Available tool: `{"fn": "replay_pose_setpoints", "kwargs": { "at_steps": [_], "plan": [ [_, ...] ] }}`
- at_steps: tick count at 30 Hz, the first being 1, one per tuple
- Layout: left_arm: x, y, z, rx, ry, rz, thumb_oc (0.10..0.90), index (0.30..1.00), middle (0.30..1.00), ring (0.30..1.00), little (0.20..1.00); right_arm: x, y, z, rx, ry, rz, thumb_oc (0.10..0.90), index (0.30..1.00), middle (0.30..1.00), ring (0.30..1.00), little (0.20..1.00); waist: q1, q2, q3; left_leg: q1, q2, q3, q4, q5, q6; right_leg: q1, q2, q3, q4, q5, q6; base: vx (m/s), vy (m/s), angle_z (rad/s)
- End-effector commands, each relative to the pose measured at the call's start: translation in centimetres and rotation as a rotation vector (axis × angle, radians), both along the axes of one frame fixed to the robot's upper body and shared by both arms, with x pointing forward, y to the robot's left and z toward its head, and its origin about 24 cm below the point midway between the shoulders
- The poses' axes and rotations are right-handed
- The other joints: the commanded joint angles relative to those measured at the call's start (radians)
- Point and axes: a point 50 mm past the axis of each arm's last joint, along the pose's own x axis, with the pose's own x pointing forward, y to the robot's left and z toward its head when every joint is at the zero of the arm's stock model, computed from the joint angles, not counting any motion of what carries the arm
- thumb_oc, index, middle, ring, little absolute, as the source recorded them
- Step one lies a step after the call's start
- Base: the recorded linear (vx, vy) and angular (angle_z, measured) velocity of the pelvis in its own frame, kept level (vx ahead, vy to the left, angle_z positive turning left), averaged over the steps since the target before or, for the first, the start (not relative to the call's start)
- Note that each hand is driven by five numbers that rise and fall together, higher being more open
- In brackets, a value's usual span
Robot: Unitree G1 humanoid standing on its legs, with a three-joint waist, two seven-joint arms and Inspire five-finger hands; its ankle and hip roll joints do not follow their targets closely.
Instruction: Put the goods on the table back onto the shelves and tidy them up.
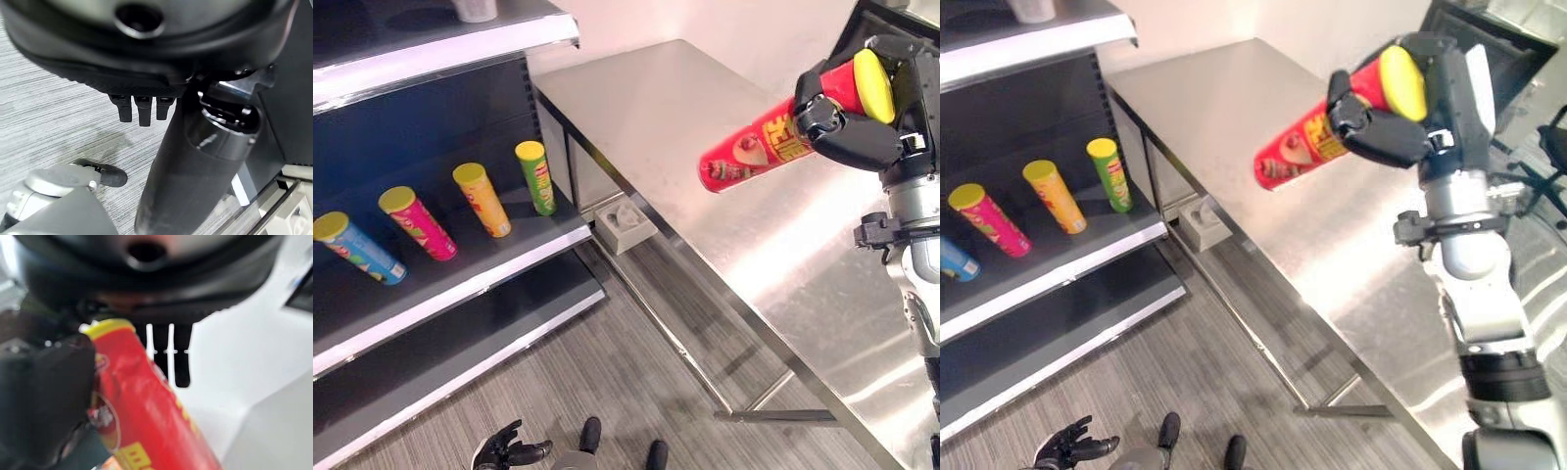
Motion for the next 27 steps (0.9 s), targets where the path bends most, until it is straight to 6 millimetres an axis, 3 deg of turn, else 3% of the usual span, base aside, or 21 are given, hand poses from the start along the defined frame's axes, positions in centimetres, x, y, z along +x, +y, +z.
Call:
{"fn": "replay_pose_setpoints", "kwargs": {
  "at_steps": [1, 3, 5, 9, 10, 11, 12, 14, 17, 19, 21, 23, 24, 25, 27],
  "plan": [
    [0.8, 2.0, 1.2, 0.080, -0.044, -0.063, 0.800, 0.900, 0.900, 0.900, 0.900, -3.3, 3.5, 6.3, -0.147, -0.345, 0.163, 0.400, 0.300, 0.300, 0.300, 0.300, 0.039, -0.028, -0.046, -0.049, 0.080, -0.012, 0.002, -0.023, -0.080, 0.032, -0.031, 0.005, 0.014, -0.111, 0.057, -0.18, -0.146, 0.30],
    [1.4, 1.8, 1.3, 0.078, -0.057, -0.081, 0.800, 0.900, 0.900, 0.900, 0.900, -3.9, 4.3, 6.7, -0.171, -0.359, 0.226, 0.400, 0.300, 0.300, 0.300, 0.300, 0.040, -0.014, -0.016, -0.121, 0.076, -0.033, 0.002, 0.023, -0.099, 0.018, -0.024, -0.039, 0.014, -0.116, 0.048, -0.27, -0.128, 0.52],
    [2.0, 1.5, 1.4, 0.074, -0.072, -0.099, 0.800, 0.900, 0.900, 0.900, 0.900, -4.1, 4.8, 6.6, -0.241, -0.356, 0.215, 0.400, 0.300, 0.300, 0.300, 0.300, 0.030, -0.012, -0.002, -0.149, 0.090, 0.067, 0.033, 0.024, -0.088, 0.003, -0.046, -0.089, 0.014, -0.103, 0.048, -0.27, -0.029, 0.60],
    [1.8, 1.2, 1.3, 0.064, -0.078, -0.078, 0.800, 0.900, 0.900, 0.900, 0.900, -4.7, 6.4, 6.2, -0.343, -0.370, 0.257, 0.400, 0.300, 0.300, 0.300, 0.300, 0.022, -0.002, 0.010, -0.120, 0.104, 0.058, 0.161, -0.076, -0.078, -0.018, -0.099, -0.158, 0.024, -0.068, 0.046, -0.17, 0.032, 0.95],
    [1.7, 1.1, 1.2, 0.060, -0.079, -0.067, 0.800, 0.900, 0.900, 0.900, 0.900, -5.0, 6.8, 6.1, -0.358, -0.377, 0.272, 0.400, 0.300, 0.300, 0.300, 0.300, 0.012, 0.004, 0.012, -0.105, 0.126, 0.069, 0.186, -0.094, -0.079, -0.024, -0.116, -0.174, 0.028, -0.064, 0.046, -0.18, 0.183, 0.82],
    [1.5, 0.9, 1.1, 0.053, -0.078, -0.064, 0.800, 0.900, 0.900, 0.900, 0.900, -4.9, 7.2, 5.7, -0.375, -0.361, 0.294, 0.400, 0.300, 0.300, 0.300, 0.300, -0.006, 0.016, 0.014, -0.055, 0.187, 0.109, 0.205, -0.113, -0.086, -0.030, -0.138, -0.201, 0.034, -0.058, 0.047, -0.19, 0.312, 1.03],
    [1.5, 1.0, 1.1, 0.056, -0.075, -0.057, 0.800, 0.900, 0.900, 0.900, 0.900, -4.9, 7.6, 5.1, -0.406, -0.341, 0.303, 0.400, 0.300, 0.300, 0.300, 0.300, -0.032, 0.030, 0.007, -0.011, 0.248, 0.161, 0.202, -0.092, -0.101, -0.036, -0.162, -0.228, 0.037, -0.045, 0.057, -0.17, 0.397, 1.01],
    [1.6, 0.9, 1.1, 0.064, -0.075, -0.069, 0.800, 0.900, 0.900, 0.900, 0.900, -4.9, 7.9, 4.2, -0.440, -0.320, 0.293, 0.400, 0.300, 0.300, 0.300, 0.300, -0.067, 0.062, -0.006, 0.029, 0.322, 0.242, 0.187, -0.034, -0.134, -0.038, -0.211, -0.273, 0.038, -0.012, 0.086, -0.11, 0.557, 1.14],
    [1.3, 0.5, 0.8, 0.068, -0.054, -0.098, 0.800, 0.900, 0.900, 0.900, 0.900, -4.4, 8.0, 2.8, -0.435, -0.272, 0.279, 0.400, 0.300, 0.300, 0.300, 0.300, -0.077, 0.094, -0.035, 0.071, 0.282, 0.273, 0.093, -0.102, -0.135, -0.058, -0.272, -0.277, 0.033, 0.057, 0.134, -0.06, 0.584, 1.02],
    [1.9, 0.9, 1.2, 0.102, -0.054, -0.148, 0.800, 0.900, 0.900, 0.900, 0.900, -3.9, 8.0, 1.6, -0.420, -0.233, 0.252, 0.400, 0.300, 0.300, 0.300, 0.300, -0.071, 0.089, -0.036, 0.079, 0.169, 0.281, 0.008, -0.152, -0.094, -0.114, -0.375, -0.276, 0.033, 0.161, 0.184, -0.14, 0.759, 0.31],
    [2.1, 1.3, 1.4, 0.131, -0.050, -0.179, 0.800, 0.900, 0.900, 0.900, 0.900, -3.9, 8.1, 1.2, -0.420, -0.232, 0.247, 0.400, 0.300, 0.300, 0.300, 0.300, -0.064, 0.080, -0.032, 0.075, 0.119, 0.286, 0.003, -0.173, -0.068, -0.120, -0.409, -0.268, 0.033, 0.179, 0.197, -0.08, 0.398, 0.11],
    [2.1, 1.6, 1.5, 0.145, -0.046, -0.193, 0.800, 0.900, 0.900, 0.900, 0.900, -3.8, 8.0, 0.9, -0.424, -0.224, 0.236, 0.400, 0.300, 0.300, 0.300, 0.300, -0.063, 0.076, -0.028, 0.075, 0.100, 0.283, 0.002, -0.180, -0.060, -0.119, -0.422, -0.262, 0.038, 0.185, 0.199, -0.03, 0.190, 0.13],
    [2.5, 2.0, 1.7, 0.163, -0.046, -0.203, 0.800, 0.900, 0.900, 0.900, 0.900, -3.6, 8.0, 0.5, -0.431, -0.212, 0.225, 0.400, 0.300, 0.300, 0.300, 0.300, -0.067, 0.070, -0.018, 0.072, 0.087, 0.279, 0.002, -0.180, -0.051, -0.135, -0.430, -0.228, 0.064, 0.197, 0.196, -0.06, 0.331, 0.16],
    [2.8, 2.5, 2.0, 0.179, -0.052, -0.209, 0.800, 0.900, 0.900, 0.900, 0.900, -3.6, 7.9, 0.1, -0.443, -0.198, 0.217, 0.400, 0.300, 0.300, 0.300, 0.300, -0.088, 0.074, -0.004, 0.065, 0.072, 0.262, 0.002, -0.175, -0.032, -0.159, -0.375, -0.108, 0.117, 0.148, 0.174, -0.06, 0.337, 0.08],
    [3.0, 2.7, 2.3, 0.181, -0.059, -0.217, 0.800, 0.900, 0.900, 0.900, 0.900, -3.8, 7.9, -0.1, -0.442, -0.191, 0.229, 0.400, 0.300, 0.300, 0.300, 0.300, -0.095, 0.079, -0.001, 0.051, 0.056, 0.244, 0.002, -0.157, -0.013, -0.175, -0.274, -0.014, 0.177, 0.057, 0.144, -0.03, 0.218, 0.68]
  ]
}}
